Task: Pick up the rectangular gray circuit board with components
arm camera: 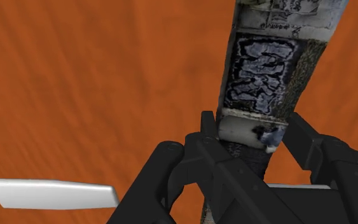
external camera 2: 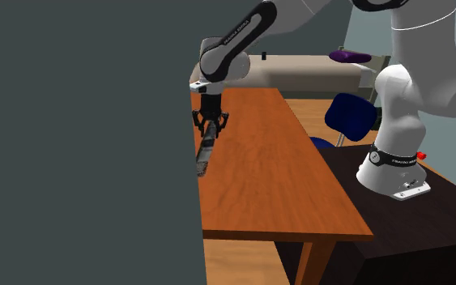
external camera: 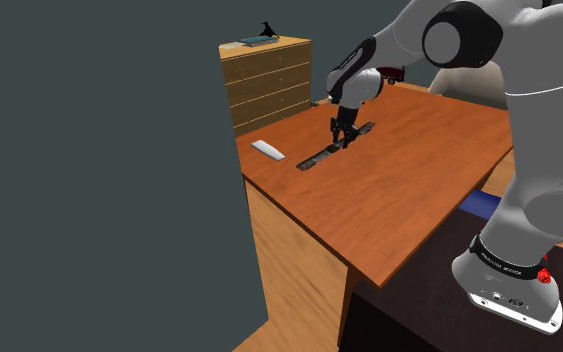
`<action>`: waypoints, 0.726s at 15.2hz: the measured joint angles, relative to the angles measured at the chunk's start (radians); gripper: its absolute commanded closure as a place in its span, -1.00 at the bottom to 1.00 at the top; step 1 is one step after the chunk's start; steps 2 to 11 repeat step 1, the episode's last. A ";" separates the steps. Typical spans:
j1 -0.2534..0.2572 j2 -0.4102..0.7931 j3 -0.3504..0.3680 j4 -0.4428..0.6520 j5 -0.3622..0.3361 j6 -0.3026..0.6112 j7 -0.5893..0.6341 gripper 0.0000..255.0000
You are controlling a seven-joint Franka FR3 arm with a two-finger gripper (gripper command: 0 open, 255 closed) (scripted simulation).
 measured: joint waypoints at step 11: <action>0.003 -0.006 -0.003 -0.002 -0.004 -0.003 0.003 1.00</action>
